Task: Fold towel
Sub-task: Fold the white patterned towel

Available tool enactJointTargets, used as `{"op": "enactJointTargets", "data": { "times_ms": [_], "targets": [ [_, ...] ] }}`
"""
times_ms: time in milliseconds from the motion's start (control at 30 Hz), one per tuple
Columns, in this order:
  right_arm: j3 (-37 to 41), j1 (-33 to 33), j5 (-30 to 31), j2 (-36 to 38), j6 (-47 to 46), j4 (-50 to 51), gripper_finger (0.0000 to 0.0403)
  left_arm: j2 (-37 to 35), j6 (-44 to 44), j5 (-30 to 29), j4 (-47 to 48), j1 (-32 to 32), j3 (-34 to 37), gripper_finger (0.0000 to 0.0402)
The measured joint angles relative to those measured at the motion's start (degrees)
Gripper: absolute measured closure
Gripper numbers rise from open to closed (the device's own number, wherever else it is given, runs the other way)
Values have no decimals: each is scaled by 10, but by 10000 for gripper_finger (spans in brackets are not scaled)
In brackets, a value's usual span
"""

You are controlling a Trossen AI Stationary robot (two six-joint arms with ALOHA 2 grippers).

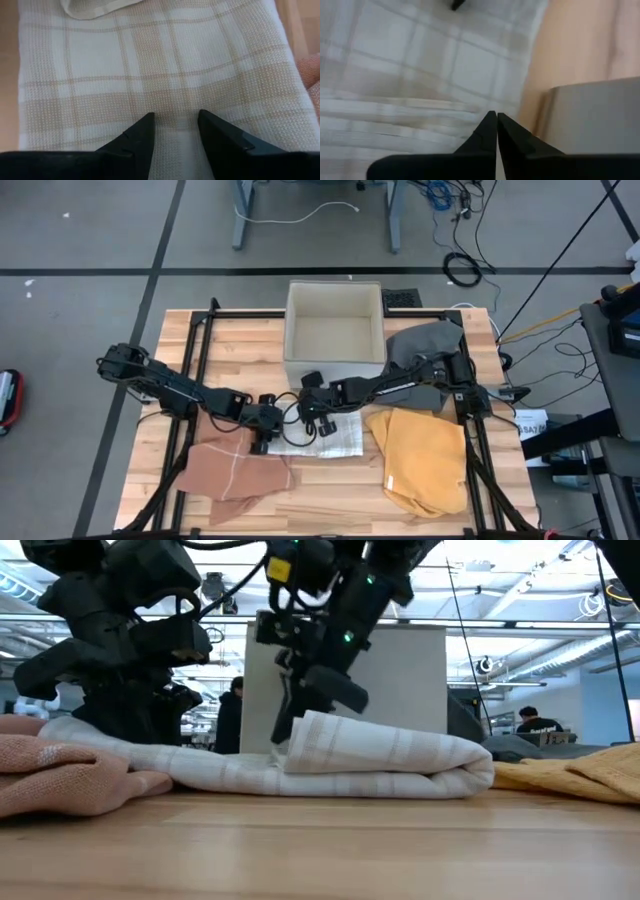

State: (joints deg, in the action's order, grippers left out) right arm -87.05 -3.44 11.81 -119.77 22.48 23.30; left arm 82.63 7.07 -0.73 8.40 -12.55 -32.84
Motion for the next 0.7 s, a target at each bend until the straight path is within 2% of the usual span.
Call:
{"op": "enactJointTargets", "data": {
  "times_ms": [133,167,267,333,433,600,700],
  "targets": [
    [-27,0,46,0,8,36,403,0,0,0,1,0,0,239],
    [-34,2,29,0,7,50,403,0,0,0,1,0,0,239],
    [-42,9,-95,1,5,68,399,0,0,-3,1,0,0,239],
    [-42,10,-124,1,0,71,387,0,0,-6,1,0,0,239],
    [-42,10,-126,-1,-2,69,352,0,0,-9,1,0,0,239],
    [-42,8,-114,-21,-8,47,270,0,-1,-11,-1,0,0,239],
    [-42,7,-105,-44,-5,37,244,0,0,-11,-1,0,0,239]
  ]
}}
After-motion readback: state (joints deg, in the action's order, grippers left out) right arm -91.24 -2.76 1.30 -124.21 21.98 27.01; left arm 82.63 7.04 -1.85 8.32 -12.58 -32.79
